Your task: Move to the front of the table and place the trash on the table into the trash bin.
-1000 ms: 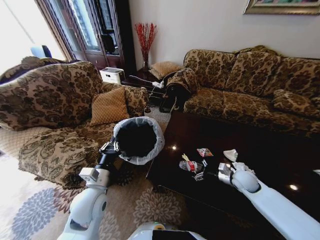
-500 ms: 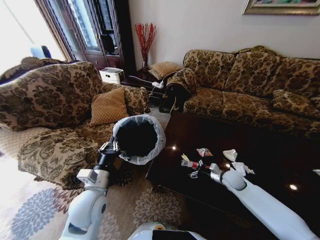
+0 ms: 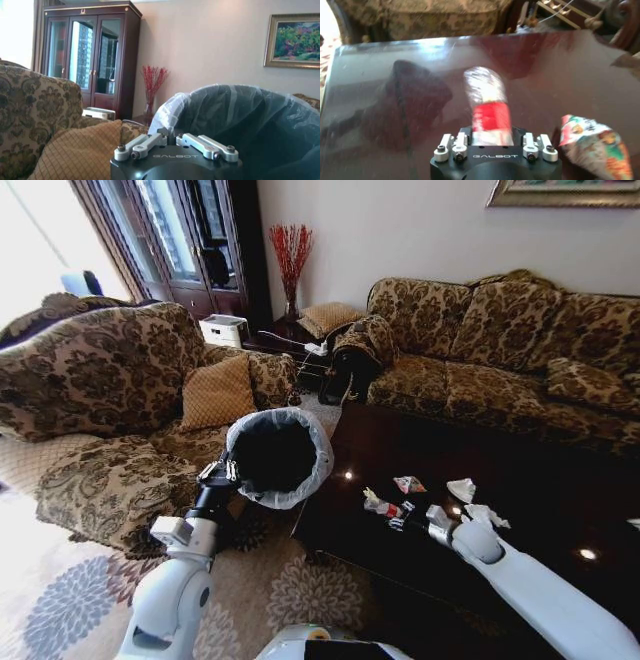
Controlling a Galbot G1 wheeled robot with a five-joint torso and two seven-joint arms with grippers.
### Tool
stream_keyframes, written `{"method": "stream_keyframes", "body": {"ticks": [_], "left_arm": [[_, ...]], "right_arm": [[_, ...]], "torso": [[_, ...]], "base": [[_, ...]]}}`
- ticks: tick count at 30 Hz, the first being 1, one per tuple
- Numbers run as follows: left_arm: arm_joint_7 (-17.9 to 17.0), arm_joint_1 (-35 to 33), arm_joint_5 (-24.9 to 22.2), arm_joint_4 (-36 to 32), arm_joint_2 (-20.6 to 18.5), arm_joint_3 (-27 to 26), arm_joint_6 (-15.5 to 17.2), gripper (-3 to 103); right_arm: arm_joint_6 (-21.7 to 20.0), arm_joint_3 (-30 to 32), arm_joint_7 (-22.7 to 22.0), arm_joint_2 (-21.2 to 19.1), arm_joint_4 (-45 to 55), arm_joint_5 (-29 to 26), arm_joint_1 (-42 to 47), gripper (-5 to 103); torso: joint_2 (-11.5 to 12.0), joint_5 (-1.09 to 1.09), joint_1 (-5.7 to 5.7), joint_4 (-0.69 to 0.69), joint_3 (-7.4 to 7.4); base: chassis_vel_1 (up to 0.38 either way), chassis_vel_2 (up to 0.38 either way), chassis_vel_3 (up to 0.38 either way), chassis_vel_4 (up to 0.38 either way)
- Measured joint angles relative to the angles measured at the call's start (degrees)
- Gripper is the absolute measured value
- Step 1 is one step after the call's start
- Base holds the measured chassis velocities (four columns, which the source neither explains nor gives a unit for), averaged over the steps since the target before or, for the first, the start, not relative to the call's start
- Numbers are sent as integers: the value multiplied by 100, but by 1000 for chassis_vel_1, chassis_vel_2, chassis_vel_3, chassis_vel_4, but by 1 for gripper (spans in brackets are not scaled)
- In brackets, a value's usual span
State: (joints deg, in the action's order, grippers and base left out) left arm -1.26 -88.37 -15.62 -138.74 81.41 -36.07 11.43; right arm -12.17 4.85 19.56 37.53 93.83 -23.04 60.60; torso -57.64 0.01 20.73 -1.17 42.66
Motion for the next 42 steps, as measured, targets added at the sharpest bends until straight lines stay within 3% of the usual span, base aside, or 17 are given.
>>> {"method": "stream_keyframes", "body": {"ticks": [1,2,6,7,9,10,13,16,18,19,25,27,31,35,42], "left_arm": [[0,0,0,0,0,0,0,3],[0,1,-11,0,15,3,23,3],[3,-10,-17,4,55,14,82,3],[11,-20,-32,18,73,18,115,3],[13,-27,-39,22,79,17,128,3],[14,-63,-53,24,82,9,147,3],[11,-176,-103,25,16,-46,149,3],[-91,-201,-321,18,-137,-146,140,3],[-135,-183,-447,3,-208,-177,140,3],[-162,-177,-530,0,-259,-192,142,3],[-215,-145,-648,135,-378,-115,145,3],[-214,-49,-639,327,-426,33,139,3],[-193,125,-631,561,-541,181,137,3],[-180,263,-652,736,-760,239,150,3],[-171,579,-960,866,-1144,377,279,3]], "right_arm": [[0,0,0,0,0,0,0,55],[-34,91,-139,-15,105,-94,78,43],[-81,318,-318,-5,207,-247,190,43],[-138,444,-371,44,225,-359,224,31],[-165,480,-397,59,227,-429,235,31],[-217,529,-428,78,224,-531,242,25],[-266,578,-450,128,224,-592,247,25],[-365,695,-574,259,349,-632,250,11],[-420,792,-713,313,467,-707,250,11],[-464,901,-828,350,577,-762,257,5],[-480,1525,-1391,502,1218,-964,422,3],[-406,1774,-1956,593,1821,-1194,577,3],[-321,1928,-2452,743,2474,-1334,722,3],[-296,2022,-2713,864,3017,-1433,758,3],[-221,2089,-2755,1061,3740,-1487,711,3]], "torso": [[0,0,0,0,0],[0,-2,0,0,0],[0,-2,0,0,-1],[0,-1,0,0,-1],[0,0,0,0,-1],[0,-1,0,1,-1],[0,-2,0,0,-1],[0,0,-1,0,-1],[0,-1,-1,0,-1],[0,-1,-1,0,-1],[-1,-2,-1,0,-1],[-1,-4,-1,0,-1],[-1,-2,-1,1,-1],[-1,-2,-1,1,-1],[-1,-1,-1,0,-1]], "base": [[0,0,0,0],[0,0,0,0],[0,0,0,0],[0,0,0,0],[0,0,0,0],[0,0,0,0],[0,0,0,0],[0,0,0,0],[0,0,0,0],[0,0,0,0],[0,0,0,0],[0,0,0,0],[0,0,0,0],[0,0,0,0],[0,0,0,0]]}}
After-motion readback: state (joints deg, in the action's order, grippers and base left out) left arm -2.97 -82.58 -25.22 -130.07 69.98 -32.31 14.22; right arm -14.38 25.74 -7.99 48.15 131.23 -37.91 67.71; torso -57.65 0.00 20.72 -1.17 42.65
